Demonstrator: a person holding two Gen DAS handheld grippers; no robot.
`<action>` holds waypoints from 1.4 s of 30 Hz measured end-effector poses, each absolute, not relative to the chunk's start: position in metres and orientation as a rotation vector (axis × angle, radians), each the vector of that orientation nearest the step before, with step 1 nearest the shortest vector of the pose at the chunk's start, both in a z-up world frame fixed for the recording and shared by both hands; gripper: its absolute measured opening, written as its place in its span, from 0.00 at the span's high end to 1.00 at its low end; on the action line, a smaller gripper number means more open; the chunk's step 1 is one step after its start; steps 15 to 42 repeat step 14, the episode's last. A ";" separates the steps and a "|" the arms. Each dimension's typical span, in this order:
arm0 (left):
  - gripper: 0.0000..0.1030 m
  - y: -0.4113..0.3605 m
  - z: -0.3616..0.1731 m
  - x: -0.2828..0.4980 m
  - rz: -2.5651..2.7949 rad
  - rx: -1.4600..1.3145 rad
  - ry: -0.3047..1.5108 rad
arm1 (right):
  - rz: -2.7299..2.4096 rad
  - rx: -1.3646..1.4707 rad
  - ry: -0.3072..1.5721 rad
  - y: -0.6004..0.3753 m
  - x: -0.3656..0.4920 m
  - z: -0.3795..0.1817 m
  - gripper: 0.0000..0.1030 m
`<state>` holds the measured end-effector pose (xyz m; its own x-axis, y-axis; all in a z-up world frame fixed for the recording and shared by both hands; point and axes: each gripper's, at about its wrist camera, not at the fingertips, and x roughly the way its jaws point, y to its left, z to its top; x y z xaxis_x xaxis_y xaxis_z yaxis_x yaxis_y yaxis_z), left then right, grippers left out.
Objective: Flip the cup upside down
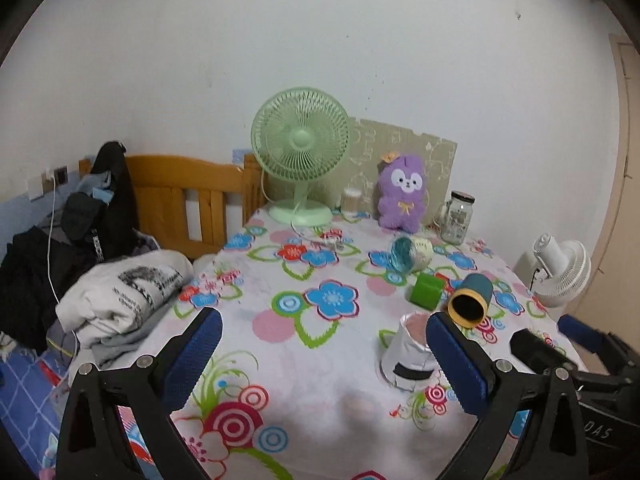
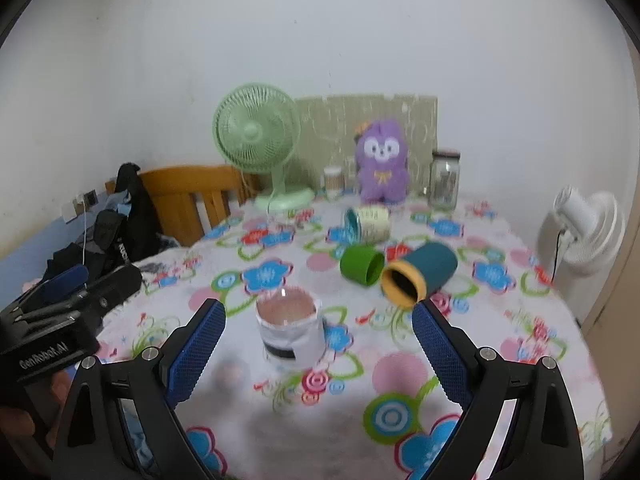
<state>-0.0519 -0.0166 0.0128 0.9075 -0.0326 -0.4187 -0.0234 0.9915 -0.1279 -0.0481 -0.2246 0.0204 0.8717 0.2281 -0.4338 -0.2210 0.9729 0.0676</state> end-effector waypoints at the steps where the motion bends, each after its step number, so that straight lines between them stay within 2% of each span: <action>1: 0.00 -0.017 0.015 -0.053 -0.006 -0.129 0.429 | 0.231 0.013 0.441 -0.224 -0.050 0.023 0.06; 4: 0.00 -0.018 0.017 -0.055 0.000 -0.126 0.414 | 0.232 0.018 0.419 -0.224 -0.053 0.026 0.02; 42: 0.00 -0.022 0.017 -0.059 -0.001 -0.109 0.412 | 0.236 0.042 0.433 -0.228 -0.053 0.023 0.02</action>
